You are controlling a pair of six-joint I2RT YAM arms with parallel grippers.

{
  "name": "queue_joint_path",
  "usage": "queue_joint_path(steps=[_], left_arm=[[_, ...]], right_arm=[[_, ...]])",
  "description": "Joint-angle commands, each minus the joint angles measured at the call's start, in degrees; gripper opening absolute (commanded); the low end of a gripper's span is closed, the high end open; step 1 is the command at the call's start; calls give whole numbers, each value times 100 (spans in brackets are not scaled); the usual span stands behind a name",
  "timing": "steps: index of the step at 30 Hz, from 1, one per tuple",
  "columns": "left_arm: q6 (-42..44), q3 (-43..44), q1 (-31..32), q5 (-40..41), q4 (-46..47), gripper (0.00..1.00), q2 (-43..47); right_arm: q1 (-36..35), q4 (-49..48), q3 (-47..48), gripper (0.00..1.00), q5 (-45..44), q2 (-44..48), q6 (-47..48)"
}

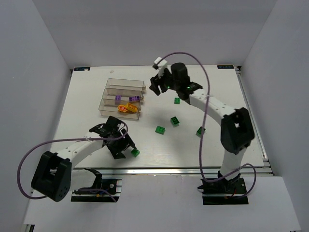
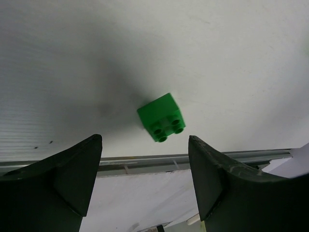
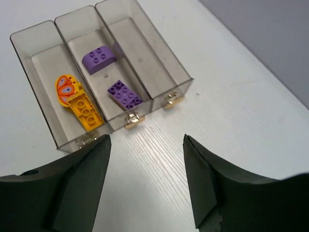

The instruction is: Sort the legos into containers by color

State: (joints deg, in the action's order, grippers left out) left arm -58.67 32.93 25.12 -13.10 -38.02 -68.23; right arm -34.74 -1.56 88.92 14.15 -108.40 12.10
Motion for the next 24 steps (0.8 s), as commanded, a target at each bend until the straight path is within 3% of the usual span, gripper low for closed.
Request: queue_joint_path(steps=[1, 9, 16, 22, 24], left_arm=[[-39, 433, 212, 141, 128, 82, -348], [-100, 1031, 730, 458, -337, 80, -1377], [-250, 1417, 1082, 747, -285, 62, -1991], [-215, 2023, 1197, 1125, -302, 28, -2151], [-22, 2470, 1118, 1231, -320, 17, -2151]], right_arm=[[143, -380, -726, 70, 395, 870, -287], [538, -152, -1852, 73, 466, 1970, -427], [890, -143, -2721, 72, 553, 2656, -507], [1022, -55, -3205, 69, 676, 3289, -165], [1075, -28, -3460, 63, 650, 3526, -50]])
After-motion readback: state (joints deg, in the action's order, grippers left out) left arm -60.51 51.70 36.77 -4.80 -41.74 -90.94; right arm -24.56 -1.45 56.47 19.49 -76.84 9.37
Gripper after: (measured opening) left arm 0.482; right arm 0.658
